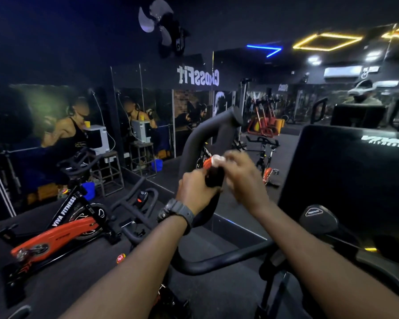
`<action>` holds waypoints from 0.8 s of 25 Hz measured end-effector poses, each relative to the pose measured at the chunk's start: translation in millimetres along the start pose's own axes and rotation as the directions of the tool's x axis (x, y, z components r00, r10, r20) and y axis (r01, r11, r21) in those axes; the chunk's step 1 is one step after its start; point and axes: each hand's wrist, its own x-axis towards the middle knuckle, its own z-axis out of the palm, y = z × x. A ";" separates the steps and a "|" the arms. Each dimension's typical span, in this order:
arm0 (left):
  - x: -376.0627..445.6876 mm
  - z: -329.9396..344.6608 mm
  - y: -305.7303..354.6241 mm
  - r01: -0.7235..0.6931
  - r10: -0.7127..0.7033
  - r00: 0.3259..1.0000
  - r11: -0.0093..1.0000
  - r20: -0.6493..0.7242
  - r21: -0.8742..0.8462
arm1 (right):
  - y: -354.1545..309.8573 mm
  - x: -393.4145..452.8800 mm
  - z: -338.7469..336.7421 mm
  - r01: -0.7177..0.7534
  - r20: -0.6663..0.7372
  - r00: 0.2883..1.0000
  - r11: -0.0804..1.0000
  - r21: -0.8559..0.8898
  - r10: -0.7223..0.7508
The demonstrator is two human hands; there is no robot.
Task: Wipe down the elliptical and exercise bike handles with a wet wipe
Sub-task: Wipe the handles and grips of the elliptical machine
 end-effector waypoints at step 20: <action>24.4 -5.3 13.5 -0.118 0.115 0.990 0.992 -0.077 -0.038 | -6.2 51.9 1.3 -0.474 0.646 0.505 -0.442 0.762 0.573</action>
